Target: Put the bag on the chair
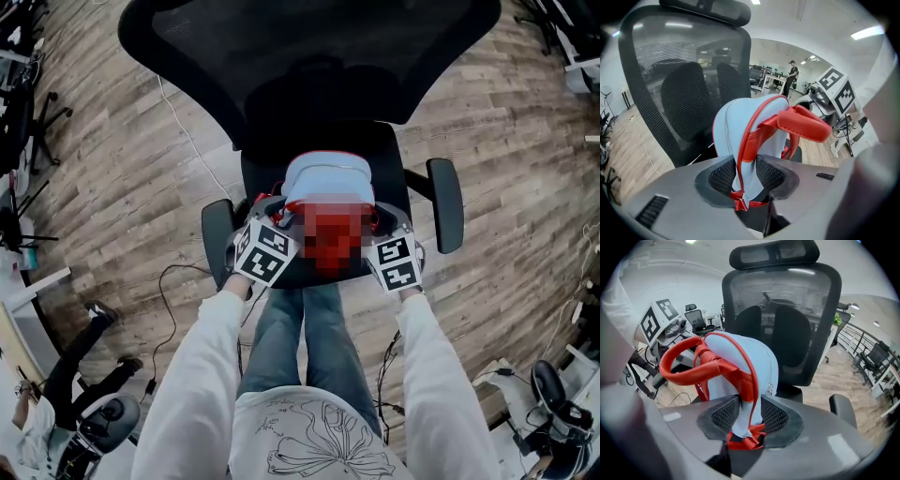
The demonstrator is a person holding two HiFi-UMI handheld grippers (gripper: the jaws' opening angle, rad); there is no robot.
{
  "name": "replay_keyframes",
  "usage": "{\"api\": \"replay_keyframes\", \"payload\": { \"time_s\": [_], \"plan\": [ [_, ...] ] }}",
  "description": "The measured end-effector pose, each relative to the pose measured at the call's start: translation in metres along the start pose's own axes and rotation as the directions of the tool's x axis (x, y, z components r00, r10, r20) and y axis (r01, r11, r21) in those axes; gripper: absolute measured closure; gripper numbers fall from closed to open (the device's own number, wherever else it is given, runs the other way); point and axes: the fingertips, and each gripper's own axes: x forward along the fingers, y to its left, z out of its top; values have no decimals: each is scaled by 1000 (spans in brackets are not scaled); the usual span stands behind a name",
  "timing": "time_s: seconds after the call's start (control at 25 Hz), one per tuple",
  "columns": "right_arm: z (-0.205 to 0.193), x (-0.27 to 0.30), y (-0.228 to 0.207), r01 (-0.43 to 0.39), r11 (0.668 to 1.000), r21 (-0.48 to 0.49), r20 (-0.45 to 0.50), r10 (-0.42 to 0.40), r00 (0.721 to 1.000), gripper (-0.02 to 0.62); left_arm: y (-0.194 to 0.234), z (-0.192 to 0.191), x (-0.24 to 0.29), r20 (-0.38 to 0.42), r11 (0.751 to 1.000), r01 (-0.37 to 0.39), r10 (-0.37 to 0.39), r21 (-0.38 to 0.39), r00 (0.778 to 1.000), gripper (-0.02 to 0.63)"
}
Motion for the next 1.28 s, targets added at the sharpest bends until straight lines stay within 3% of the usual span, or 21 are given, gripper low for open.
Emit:
{"api": "replay_keyframes", "payload": {
  "time_s": [0.16, 0.4, 0.56, 0.76, 0.92, 1.28],
  "plan": [
    [6, -20, -11, 31, 998, 48, 32, -33, 999, 440, 6, 5, -21, 38, 998, -22, 24, -53, 999, 488],
    [42, -65, -29, 107, 978, 179, 140, -133, 981, 440, 31, 26, -73, 137, 983, -100, 122, -156, 983, 489],
    [79, -102, -31, 146, 965, 220, 244, -199, 949, 442, 32, 57, -114, 235, 978, -121, 159, -169, 959, 489],
    [135, -154, -24, 179, 956, 232, 379, -259, 888, 462, 20, 105, -167, 360, 980, -139, 183, -145, 915, 489],
    [171, -201, -12, 186, 951, 249, 476, -287, 831, 471, 2, 141, -214, 461, 979, -173, 202, -106, 864, 494],
    [228, -289, 19, 242, 943, 228, 631, -333, 701, 512, -29, 208, -324, 686, 972, -187, 234, -144, 689, 532]
  ]
}}
